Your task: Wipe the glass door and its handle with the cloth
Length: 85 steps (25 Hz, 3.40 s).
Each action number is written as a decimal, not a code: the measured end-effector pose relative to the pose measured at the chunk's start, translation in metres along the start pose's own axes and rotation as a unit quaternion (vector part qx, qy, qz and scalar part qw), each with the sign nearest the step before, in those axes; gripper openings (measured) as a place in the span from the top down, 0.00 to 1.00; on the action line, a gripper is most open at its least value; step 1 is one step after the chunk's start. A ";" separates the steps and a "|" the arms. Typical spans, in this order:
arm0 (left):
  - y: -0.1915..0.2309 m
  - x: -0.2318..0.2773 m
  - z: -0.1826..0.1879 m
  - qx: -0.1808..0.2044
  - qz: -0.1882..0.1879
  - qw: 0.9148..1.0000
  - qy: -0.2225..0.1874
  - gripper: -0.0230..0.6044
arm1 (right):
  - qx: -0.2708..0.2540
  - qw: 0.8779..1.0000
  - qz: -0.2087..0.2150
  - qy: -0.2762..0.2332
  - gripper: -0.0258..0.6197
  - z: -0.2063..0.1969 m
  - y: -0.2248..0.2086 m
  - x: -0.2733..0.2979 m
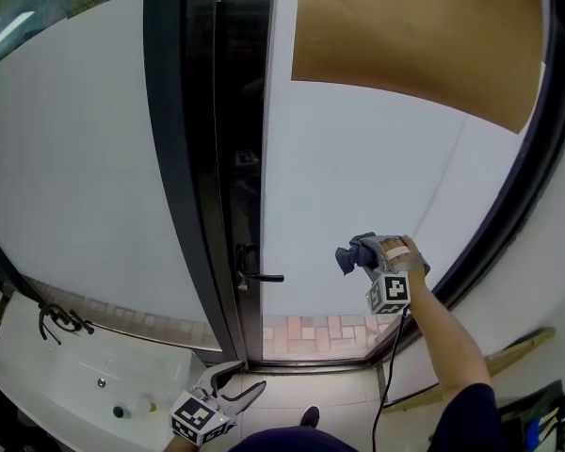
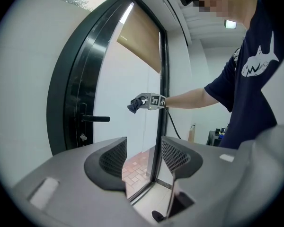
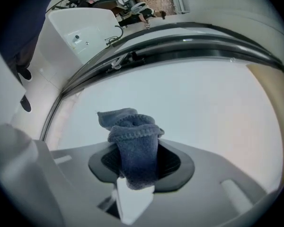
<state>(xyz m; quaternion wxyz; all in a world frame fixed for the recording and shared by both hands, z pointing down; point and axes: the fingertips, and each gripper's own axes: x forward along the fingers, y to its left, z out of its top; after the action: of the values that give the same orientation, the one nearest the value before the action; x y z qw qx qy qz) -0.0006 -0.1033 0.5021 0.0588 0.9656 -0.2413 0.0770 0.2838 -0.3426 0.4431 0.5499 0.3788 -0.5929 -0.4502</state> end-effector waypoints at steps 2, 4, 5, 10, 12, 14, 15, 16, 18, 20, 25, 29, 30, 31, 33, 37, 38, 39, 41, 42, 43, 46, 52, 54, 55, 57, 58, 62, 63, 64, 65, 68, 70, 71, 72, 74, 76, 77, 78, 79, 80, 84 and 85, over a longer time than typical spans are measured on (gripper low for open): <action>0.000 0.005 0.001 0.002 -0.004 1.000 0.000 0.61 | 0.009 1.000 0.001 0.024 0.73 -0.030 0.002 -0.007; -0.001 0.007 0.001 0.000 -0.009 1.000 0.002 0.61 | 0.023 0.999 0.001 0.045 0.73 -0.055 0.003 -0.014; -0.001 0.008 0.001 0.000 -0.010 1.000 0.003 0.61 | 0.033 0.998 0.001 0.055 0.73 -0.064 0.004 -0.016; 0.001 0.006 0.001 0.000 -0.010 1.000 0.000 0.61 | 0.086 0.993 -0.016 0.073 0.73 -0.068 -0.002 -0.025; 0.002 0.005 -0.001 -0.002 -0.009 1.000 0.001 0.61 | 0.106 0.993 -0.026 0.036 0.73 -0.039 -0.011 -0.027; 0.004 0.002 -0.002 0.000 -0.004 1.000 0.001 0.61 | 0.106 0.994 -0.028 -0.016 0.73 0.006 -0.020 -0.025; 0.005 0.002 -0.002 0.000 -0.002 1.000 0.000 0.61 | 0.098 0.994 -0.029 -0.041 0.73 0.031 -0.025 -0.022; 0.005 0.001 -0.002 -0.001 -0.001 1.000 -0.001 0.60 | 0.093 0.993 -0.029 -0.065 0.73 0.056 -0.030 -0.019; 0.004 -0.001 -0.001 -0.004 0.002 1.000 -0.003 0.61 | 0.093 0.989 -0.025 -0.108 0.73 0.107 -0.041 -0.013; 0.005 -0.003 -0.001 -0.005 0.006 1.000 -0.006 0.61 | 0.095 0.984 -0.019 -0.151 0.73 0.156 -0.048 -0.003; 0.007 -0.011 -0.003 -0.011 0.025 1.000 -0.007 0.61 | 0.071 0.976 -0.006 -0.206 0.73 0.248 -0.050 0.029; 0.012 -0.019 -0.005 -0.019 0.043 0.999 -0.006 0.61 | 0.055 0.976 0.006 -0.213 0.72 0.269 -0.035 0.054; 0.015 -0.021 -0.006 -0.019 0.048 0.999 -0.007 0.61 | 0.051 0.975 0.007 -0.214 0.72 0.268 -0.031 0.055; 0.017 -0.023 -0.008 -0.020 0.052 0.998 -0.007 0.61 | 0.049 0.975 0.010 -0.215 0.72 0.266 -0.027 0.055; 0.021 -0.025 -0.012 -0.021 0.057 0.998 -0.004 0.61 | 0.040 0.976 0.026 -0.213 0.72 0.257 -0.013 0.057; 0.020 -0.021 -0.011 -0.021 0.051 0.998 -0.001 0.61 | 0.021 0.982 0.054 -0.179 0.73 0.216 0.020 0.068; 0.019 -0.018 -0.011 -0.022 0.047 0.999 0.001 0.61 | 0.017 0.983 0.057 -0.171 0.73 0.204 0.026 0.068; 0.017 -0.016 -0.010 -0.022 0.043 0.999 0.002 0.61 | 0.009 0.985 0.059 -0.162 0.73 0.192 0.032 0.067; 0.015 -0.010 -0.008 -0.019 0.035 0.999 0.003 0.61 | -0.009 0.987 0.062 -0.145 0.73 0.167 0.045 0.065; 0.014 -0.007 -0.007 -0.017 0.032 0.999 0.003 0.61 | -0.014 0.988 0.063 -0.138 0.73 0.155 0.049 0.062; 0.012 -0.003 -0.007 -0.015 0.027 1.000 0.003 0.61 | -0.016 0.989 0.065 -0.132 0.73 0.144 0.052 0.057; 0.006 0.007 -0.007 -0.016 0.012 1.000 0.008 0.61 | -0.017 0.991 0.075 -0.107 0.73 0.107 0.059 0.043; 0.006 0.017 -0.003 -0.006 0.002 1.000 0.007 0.61 | -0.029 0.996 0.074 -0.047 0.73 0.017 0.077 0.029; 0.006 0.018 -0.002 -0.006 0.001 1.000 0.008 0.61 | -0.017 0.997 0.076 -0.027 0.73 -0.009 0.078 0.021; 0.006 0.018 -0.002 -0.007 0.000 1.000 0.010 0.61 | -0.009 0.997 0.077 -0.016 0.73 -0.023 0.080 0.017; 0.008 0.018 -0.003 -0.006 0.001 1.000 0.010 0.61 | 0.009 0.997 0.078 0.007 0.73 -0.050 0.082 0.010; 0.008 0.017 -0.003 -0.005 0.003 1.000 0.009 0.61 | 0.019 0.997 0.077 0.018 0.73 -0.062 0.083 0.006; 0.008 0.015 -0.003 -0.005 0.004 1.000 0.010 0.61 | 0.050 0.995 0.072 0.056 0.73 -0.096 0.083 -0.004; 0.008 0.015 -0.003 -0.006 0.004 1.000 0.011 0.61 | 0.056 0.994 0.069 0.065 0.73 -0.101 0.081 -0.005; 0.008 0.014 -0.003 -0.007 0.004 1.000 0.011 0.61 | 0.065 0.993 0.064 0.072 0.73 -0.105 0.079 -0.008; 0.008 0.013 -0.003 -0.007 0.005 1.000 0.011 0.61 | 0.077 0.992 0.056 0.077 0.73 -0.106 0.075 -0.010; 0.011 0.009 -0.004 -0.006 0.009 1.000 0.007 0.61 | 0.124 0.990 0.026 0.054 0.73 -0.081 0.054 -0.019; 0.011 0.007 -0.005 -0.007 0.010 1.000 0.007 0.61 | 0.147 0.989 0.005 0.008 0.73 -0.040 0.030 -0.023; 0.011 0.006 -0.005 -0.008 0.011 1.000 0.008 0.61 | 0.156 0.988 -0.004 -0.019 0.73 -0.016 0.017 -0.023; 0.011 0.005 -0.005 -0.009 0.011 1.000 0.008 0.61 | 0.164 0.985 -0.011 -0.046 0.73 0.010 0.005 -0.022; 0.010 0.004 -0.004 -0.009 0.014 1.000 0.005 0.61 | 0.180 0.979 -0.018 -0.099 0.73 0.061 -0.018 -0.019; 0.009 0.002 -0.002 -0.009 0.018 1.000 0.003 0.60 | 0.205 0.968 -0.015 -0.147 0.73 0.110 -0.037 -0.014; 0.010 0.000 -0.002 -0.009 0.021 1.000 0.001 0.61 | 0.221 0.960 -0.008 -0.169 0.73 0.133 -0.043 -0.011; 0.010 -0.003 -0.002 -0.009 0.025 1.000 0.000 0.61 | 0.237 0.953 0.003 -0.189 0.73 0.156 -0.047 -0.007; 0.011 -0.006 -0.003 -0.010 0.029 1.000 -0.001 0.61 | 0.249 0.946 0.014 -0.206 0.73 0.177 -0.049 -0.003; 0.011 -0.008 -0.004 -0.013 0.032 0.999 0.000 0.61 | 0.257 0.941 0.024 -0.219 0.73 0.196 -0.050 0.001; 0.014 -0.019 -0.002 -0.015 0.050 0.999 -0.006 0.61 | 0.292 0.924 0.060 -0.240 0.73 0.251 -0.051 0.022; 0.015 -0.021 -0.003 -0.016 0.055 0.998 -0.006 0.61 | 0.300 0.921 0.070 -0.239 0.73 0.260 -0.049 0.028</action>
<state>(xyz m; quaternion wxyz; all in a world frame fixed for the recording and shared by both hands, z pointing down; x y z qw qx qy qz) -0.0263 -0.1065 0.5029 0.0684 0.9503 -0.2954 0.0707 0.0207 -0.3539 0.4079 0.2825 0.3649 -0.8387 -0.2891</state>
